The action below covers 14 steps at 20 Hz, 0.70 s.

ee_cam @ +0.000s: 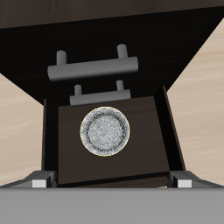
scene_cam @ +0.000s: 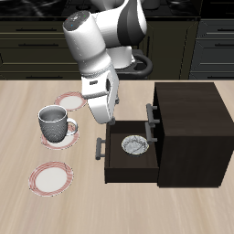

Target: Place the bowl on the nearest plate relative to the robot

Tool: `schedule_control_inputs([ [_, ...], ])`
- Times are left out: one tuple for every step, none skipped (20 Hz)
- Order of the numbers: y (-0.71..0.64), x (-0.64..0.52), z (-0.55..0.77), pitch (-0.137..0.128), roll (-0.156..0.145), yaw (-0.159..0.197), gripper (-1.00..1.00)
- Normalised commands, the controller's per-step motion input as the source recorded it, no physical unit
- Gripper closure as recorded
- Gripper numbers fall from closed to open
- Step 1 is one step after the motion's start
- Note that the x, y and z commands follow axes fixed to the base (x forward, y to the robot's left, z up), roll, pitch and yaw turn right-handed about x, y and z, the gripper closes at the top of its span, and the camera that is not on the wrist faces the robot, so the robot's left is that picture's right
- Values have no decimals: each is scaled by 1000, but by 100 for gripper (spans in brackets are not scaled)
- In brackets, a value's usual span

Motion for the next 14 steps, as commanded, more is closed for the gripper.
schedule_control_inputs([
  [97,59,-158,28,13,-28,-100],
  [218,68,-349,36,34,24,-100],
  [29,41,-44,5,6,35,-100],
  [71,94,-43,-60,5,71,-100],
  [186,-5,-29,49,36,-68,-100],
  [11,48,-79,1,13,7,-100],
  [103,47,-102,2,1,47,-100],
  [66,96,-133,14,11,-16,-100],
  [119,76,-284,64,22,0,-100],
  [39,86,-145,-10,8,33,-100],
  [84,84,-245,16,15,-36,-100],
  [471,-98,-472,92,45,-76,-100],
  [-69,47,3,0,0,0,-100],
  [215,-34,-341,67,19,115,-100],
])
